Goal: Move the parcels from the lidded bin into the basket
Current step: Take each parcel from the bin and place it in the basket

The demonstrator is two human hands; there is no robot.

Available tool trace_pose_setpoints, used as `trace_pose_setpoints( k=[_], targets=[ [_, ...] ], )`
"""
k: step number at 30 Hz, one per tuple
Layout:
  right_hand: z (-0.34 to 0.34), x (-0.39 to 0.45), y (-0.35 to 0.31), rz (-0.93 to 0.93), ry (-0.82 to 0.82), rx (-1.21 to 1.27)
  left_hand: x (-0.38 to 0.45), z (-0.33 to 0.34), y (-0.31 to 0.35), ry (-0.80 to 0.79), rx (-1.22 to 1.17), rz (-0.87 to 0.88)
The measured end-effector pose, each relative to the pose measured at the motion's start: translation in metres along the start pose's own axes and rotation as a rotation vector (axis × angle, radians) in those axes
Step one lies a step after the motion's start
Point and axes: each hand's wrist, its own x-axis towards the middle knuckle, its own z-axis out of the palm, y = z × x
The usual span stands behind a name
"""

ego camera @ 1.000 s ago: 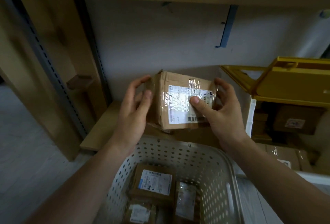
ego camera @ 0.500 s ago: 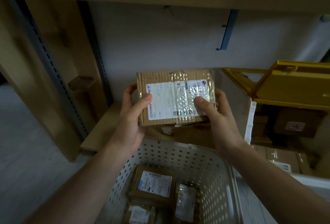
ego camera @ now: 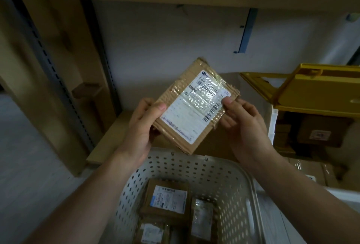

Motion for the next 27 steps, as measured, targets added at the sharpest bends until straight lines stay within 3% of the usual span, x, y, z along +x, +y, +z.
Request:
trace_pose_setpoints(
  k=[6,14,27],
  targets=[
    [-0.002,0.0,-0.004,-0.05,-0.004,-0.289,-0.004,-0.004,0.002,-0.17,0.09,-0.129],
    [0.003,-0.004,0.007,-0.128,-0.219,-0.437,-0.01,0.014,0.003,-0.076,0.086,-0.098],
    [-0.001,-0.005,0.005,-0.16,-0.187,-0.521,-0.008,0.02,0.001,-0.022,-0.021,-0.091]
  ],
)
